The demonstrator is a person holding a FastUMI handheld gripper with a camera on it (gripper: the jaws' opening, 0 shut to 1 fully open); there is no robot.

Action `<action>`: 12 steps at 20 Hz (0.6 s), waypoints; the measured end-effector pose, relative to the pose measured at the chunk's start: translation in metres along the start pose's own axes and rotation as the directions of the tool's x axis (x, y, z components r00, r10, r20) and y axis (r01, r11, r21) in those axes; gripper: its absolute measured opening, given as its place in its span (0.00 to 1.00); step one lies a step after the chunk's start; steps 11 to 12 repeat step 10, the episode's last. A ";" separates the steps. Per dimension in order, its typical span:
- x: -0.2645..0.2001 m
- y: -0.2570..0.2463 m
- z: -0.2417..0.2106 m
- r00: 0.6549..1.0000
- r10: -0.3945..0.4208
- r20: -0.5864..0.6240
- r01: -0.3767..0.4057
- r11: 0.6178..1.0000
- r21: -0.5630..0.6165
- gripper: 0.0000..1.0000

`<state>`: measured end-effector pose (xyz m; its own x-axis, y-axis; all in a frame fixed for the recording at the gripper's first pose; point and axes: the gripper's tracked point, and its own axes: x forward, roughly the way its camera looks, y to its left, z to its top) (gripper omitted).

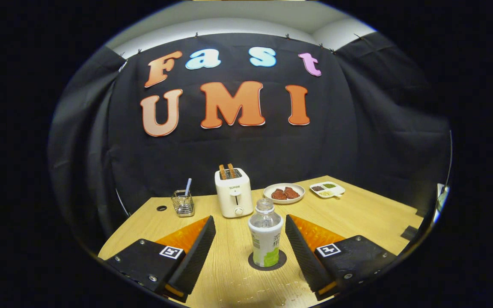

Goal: Take the bottle from table, then pour the juice into the cup, finally place the bottle on the coaster

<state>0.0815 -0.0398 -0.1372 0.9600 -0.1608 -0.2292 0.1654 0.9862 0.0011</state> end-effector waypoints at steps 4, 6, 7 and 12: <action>-0.046 0.043 0.041 0.993 0.098 0.066 -0.096 0.995 -0.032 0.97; -0.066 0.062 0.055 0.986 0.147 0.079 -0.144 0.989 -0.038 0.97; -0.076 0.070 0.060 0.982 0.167 0.082 -0.164 0.985 -0.043 0.97; -0.101 0.087 0.076 0.967 0.226 0.113 -0.223 0.974 -0.044 0.97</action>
